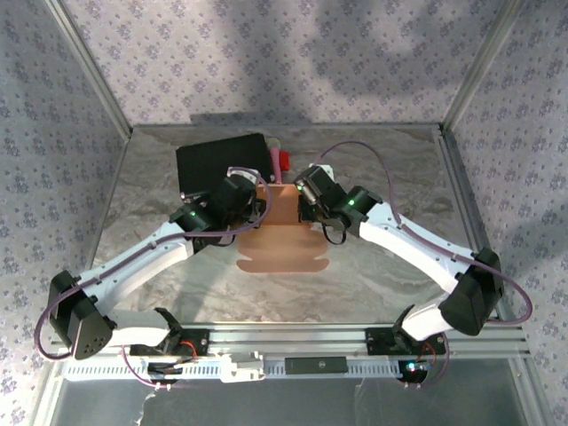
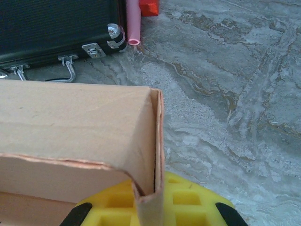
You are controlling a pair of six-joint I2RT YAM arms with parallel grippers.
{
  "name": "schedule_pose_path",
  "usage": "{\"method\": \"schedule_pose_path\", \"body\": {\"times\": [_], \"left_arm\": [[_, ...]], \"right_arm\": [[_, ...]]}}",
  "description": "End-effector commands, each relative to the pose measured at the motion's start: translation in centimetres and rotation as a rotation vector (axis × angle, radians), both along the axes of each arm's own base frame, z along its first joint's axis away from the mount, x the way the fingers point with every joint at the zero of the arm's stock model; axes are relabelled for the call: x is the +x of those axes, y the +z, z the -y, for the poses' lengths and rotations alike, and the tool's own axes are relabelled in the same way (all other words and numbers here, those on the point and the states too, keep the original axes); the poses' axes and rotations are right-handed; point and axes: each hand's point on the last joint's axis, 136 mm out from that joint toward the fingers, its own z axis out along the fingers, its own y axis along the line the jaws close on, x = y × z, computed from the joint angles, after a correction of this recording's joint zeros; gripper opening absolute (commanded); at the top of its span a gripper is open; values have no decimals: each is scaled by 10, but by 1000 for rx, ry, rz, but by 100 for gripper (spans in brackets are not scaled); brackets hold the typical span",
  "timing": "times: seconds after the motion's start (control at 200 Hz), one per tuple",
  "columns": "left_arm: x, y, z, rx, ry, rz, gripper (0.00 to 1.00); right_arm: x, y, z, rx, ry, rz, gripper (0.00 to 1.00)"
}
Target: Fold the paper box
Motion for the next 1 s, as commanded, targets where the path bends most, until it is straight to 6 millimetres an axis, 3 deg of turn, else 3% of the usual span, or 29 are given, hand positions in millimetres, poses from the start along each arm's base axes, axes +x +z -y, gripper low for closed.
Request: {"method": "schedule_pose_path", "body": {"times": [0.0, 0.075, 0.155, 0.375, 0.54, 0.635, 0.75, 0.84, 0.994], "left_arm": [[13, 20, 3, -8, 21, 67, 31], [14, 20, 7, -16, 20, 75, 21], [16, 19, 8, -10, 29, 76, 0], [14, 12, 13, 43, 51, 86, 0], [13, 17, 4, 121, 119, 119, 0], [9, 25, 3, 111, 125, 132, 32], [1, 37, 8, 45, 84, 118, 57], [-5, 47, 10, 4, 50, 108, 63], [-7, 55, -6, -93, 19, 64, 59]], "right_arm": [[2, 9, -9, 18, 13, 13, 0], [1, 8, -10, 14, 15, 10, 0], [2, 6, -10, 14, 13, 7, 0], [2, 6, -13, 16, 16, 7, 0], [2, 6, -14, 11, 13, 8, 0], [2, 7, -12, 7, 3, 6, 0], [3, 6, -11, 1, -1, -2, 0], [3, 3, -9, -8, -5, -14, 0], [4, 3, -9, -1, -5, -16, 0]]}}
